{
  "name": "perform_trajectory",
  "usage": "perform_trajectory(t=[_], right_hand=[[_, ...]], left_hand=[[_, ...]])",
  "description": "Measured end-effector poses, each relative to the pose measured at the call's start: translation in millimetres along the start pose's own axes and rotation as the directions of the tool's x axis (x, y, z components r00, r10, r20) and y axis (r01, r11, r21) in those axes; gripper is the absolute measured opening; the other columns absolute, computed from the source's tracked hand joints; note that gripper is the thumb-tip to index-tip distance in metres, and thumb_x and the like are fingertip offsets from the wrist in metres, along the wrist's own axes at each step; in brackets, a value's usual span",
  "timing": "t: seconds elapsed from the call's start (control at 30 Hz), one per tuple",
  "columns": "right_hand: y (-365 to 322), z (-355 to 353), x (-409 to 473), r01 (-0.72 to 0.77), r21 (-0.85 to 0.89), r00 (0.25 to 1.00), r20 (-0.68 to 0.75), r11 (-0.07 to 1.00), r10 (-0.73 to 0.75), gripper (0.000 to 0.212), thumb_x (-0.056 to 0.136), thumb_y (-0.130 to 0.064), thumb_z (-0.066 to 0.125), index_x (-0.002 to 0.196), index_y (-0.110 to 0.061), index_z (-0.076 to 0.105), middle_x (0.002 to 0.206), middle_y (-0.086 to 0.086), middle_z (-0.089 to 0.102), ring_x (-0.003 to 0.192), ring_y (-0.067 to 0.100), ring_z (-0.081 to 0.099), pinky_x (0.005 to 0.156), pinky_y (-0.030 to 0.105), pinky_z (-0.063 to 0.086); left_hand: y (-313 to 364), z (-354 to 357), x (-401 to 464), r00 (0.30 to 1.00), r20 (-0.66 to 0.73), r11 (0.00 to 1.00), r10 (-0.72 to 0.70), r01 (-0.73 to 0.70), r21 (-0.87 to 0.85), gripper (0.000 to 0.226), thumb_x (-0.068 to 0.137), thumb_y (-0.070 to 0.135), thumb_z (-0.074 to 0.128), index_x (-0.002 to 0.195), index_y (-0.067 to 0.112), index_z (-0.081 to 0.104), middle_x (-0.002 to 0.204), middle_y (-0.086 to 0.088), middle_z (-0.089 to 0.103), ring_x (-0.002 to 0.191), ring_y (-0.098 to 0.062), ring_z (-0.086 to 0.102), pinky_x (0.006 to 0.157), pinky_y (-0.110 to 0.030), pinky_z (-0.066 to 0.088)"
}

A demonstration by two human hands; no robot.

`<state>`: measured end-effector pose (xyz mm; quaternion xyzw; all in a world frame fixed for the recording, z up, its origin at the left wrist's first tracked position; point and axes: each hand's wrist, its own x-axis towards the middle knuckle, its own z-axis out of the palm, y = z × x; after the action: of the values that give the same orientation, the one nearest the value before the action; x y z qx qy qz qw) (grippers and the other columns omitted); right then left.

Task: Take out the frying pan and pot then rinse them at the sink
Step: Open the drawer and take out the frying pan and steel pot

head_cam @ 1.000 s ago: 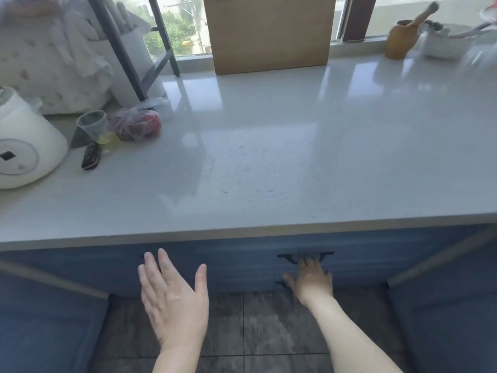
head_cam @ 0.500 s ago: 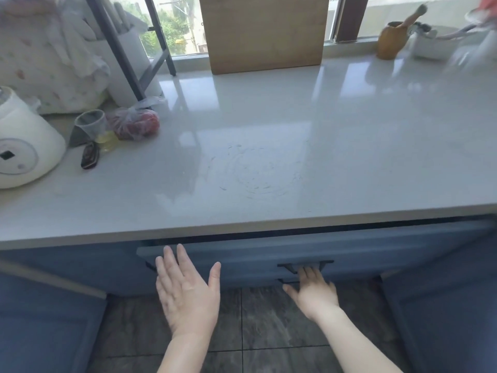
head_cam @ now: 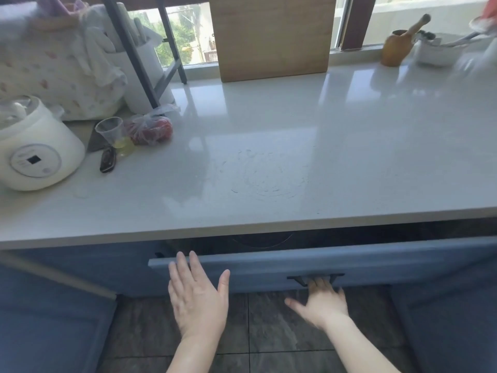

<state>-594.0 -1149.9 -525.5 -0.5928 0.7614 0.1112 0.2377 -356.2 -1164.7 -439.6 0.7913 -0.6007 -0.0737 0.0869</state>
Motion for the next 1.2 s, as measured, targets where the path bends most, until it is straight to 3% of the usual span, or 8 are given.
perform_trajectory(t=[0.1, 0.2, 0.27, 0.37, 0.47, 0.6, 0.93, 1.2], right_hand=[[2.8, 20.6, -33.4, -0.035, 0.068, 0.999, 0.007, 0.997, 0.035, 0.085, 0.082, -0.078, 0.038, 0.149, -0.027, 0.028, 0.150, -0.005, 0.034, 0.142, 0.017, 0.026, 0.115, 0.043, 0.022], [6.3, 33.8, -78.2, -0.039, 0.393, 0.959, -0.244, 0.919, 0.145, 0.060, 0.079, -0.058, 0.068, 0.124, -0.020, 0.056, 0.125, 0.002, 0.055, 0.120, 0.025, 0.054, 0.088, 0.040, 0.048], [21.8, 28.3, -108.2, 0.066, 0.589, 0.777, -0.537, 0.805, 0.329, 0.040, 0.070, -0.044, 0.080, 0.091, -0.013, 0.065, 0.094, 0.002, 0.059, 0.092, 0.033, 0.062, 0.069, 0.035, 0.048], [67.3, 8.9, -133.5, 0.092, 0.620, 0.457, -0.722, 0.779, 0.520, 0.068, 0.065, -0.056, 0.066, 0.102, 0.001, 0.067, 0.109, 0.016, 0.059, 0.103, 0.039, 0.054, 0.094, 0.030, 0.042], [120.0, -1.3, -131.9, -0.126, 0.513, 0.615, -0.631, 0.849, 0.472, 0.106, 0.063, -0.074, 0.062, 0.136, 0.002, 0.048, 0.147, 0.025, 0.036, 0.132, 0.040, 0.034, 0.101, 0.058, 0.035], [149.5, 1.5, -142.2, -0.293, 0.315, 0.795, -0.444, 0.903, 0.413, 0.116, 0.064, -0.085, 0.045, 0.146, -0.003, 0.036, 0.158, 0.018, 0.023, 0.145, 0.033, 0.015, 0.109, 0.060, 0.028], [151.5, 6.0, -182.3, -0.305, 0.299, 0.846, -0.351, 0.904, 0.401, 0.125, 0.063, -0.091, 0.026, 0.152, -0.004, 0.023, 0.162, 0.014, 0.012, 0.148, 0.031, 0.005, 0.115, 0.052, 0.022], [152.0, 2.8, -191.0, -0.316, 0.285, 0.870, -0.294, 0.905, 0.396, 0.122, 0.069, -0.091, 0.027, 0.154, -0.006, 0.007, 0.163, 0.012, -0.003, 0.149, 0.029, -0.008, 0.119, 0.048, 0.008]], left_hand=[[-1.3, 5.5, -8.2, 0.999, 0.054, 1.000, -0.005, 0.005, 0.001, 0.095, 0.084, 0.072, 0.015, 0.155, 0.010, 0.003, 0.163, -0.011, -0.001, 0.150, -0.028, -0.002, 0.120, -0.042, 0.011], [-2.5, 14.5, -25.5, 0.990, 0.135, 0.999, -0.034, 0.031, 0.024, 0.098, 0.087, 0.075, 0.020, 0.151, 0.002, 0.025, 0.158, -0.018, 0.024, 0.144, -0.038, 0.023, 0.113, -0.056, 0.024], [-5.5, 24.6, -43.6, 0.989, 0.145, 0.999, -0.038, 0.034, 0.029, 0.101, 0.086, 0.077, 0.013, 0.142, -0.002, 0.043, 0.148, -0.021, 0.042, 0.133, -0.045, 0.040, 0.101, -0.068, 0.029], [-13.7, 29.0, -73.0, 0.989, 0.135, 0.998, -0.057, 0.056, 0.012, 0.104, 0.085, 0.079, 0.009, 0.140, -0.002, 0.045, 0.147, -0.020, 0.044, 0.131, -0.049, 0.040, 0.098, -0.073, 0.024], [-21.8, 27.9, -94.5, 0.987, 0.147, 0.998, -0.065, 0.065, 0.002, 0.107, 0.084, 0.081, 0.009, 0.141, -0.002, 0.044, 0.148, -0.019, 0.042, 0.133, -0.048, 0.038, 0.098, -0.074, 0.024], [-30.9, 29.4, -115.4, 0.985, 0.158, 0.997, -0.076, 0.073, 0.022, 0.107, 0.085, 0.080, 0.008, 0.140, -0.004, 0.045, 0.147, -0.020, 0.043, 0.133, -0.048, 0.040, 0.098, -0.074, 0.026], [-47.8, 29.1, -145.8, 0.983, 0.164, 0.996, -0.086, 0.080, 0.038, 0.117, 0.076, 0.087, 0.000, 0.145, 0.001, 0.039, 0.153, -0.015, 0.036, 0.141, -0.043, 0.029, 0.105, -0.070, 0.018], [-44.4, 17.7, -152.1, 0.967, 0.203, 0.986, -0.157, 0.142, 0.086, 0.103, 0.077, 0.078, 0.011, 0.155, 0.012, 0.010, 0.164, -0.003, 0.007, 0.149, -0.029, -0.001, 0.115, -0.061, 0.001]])
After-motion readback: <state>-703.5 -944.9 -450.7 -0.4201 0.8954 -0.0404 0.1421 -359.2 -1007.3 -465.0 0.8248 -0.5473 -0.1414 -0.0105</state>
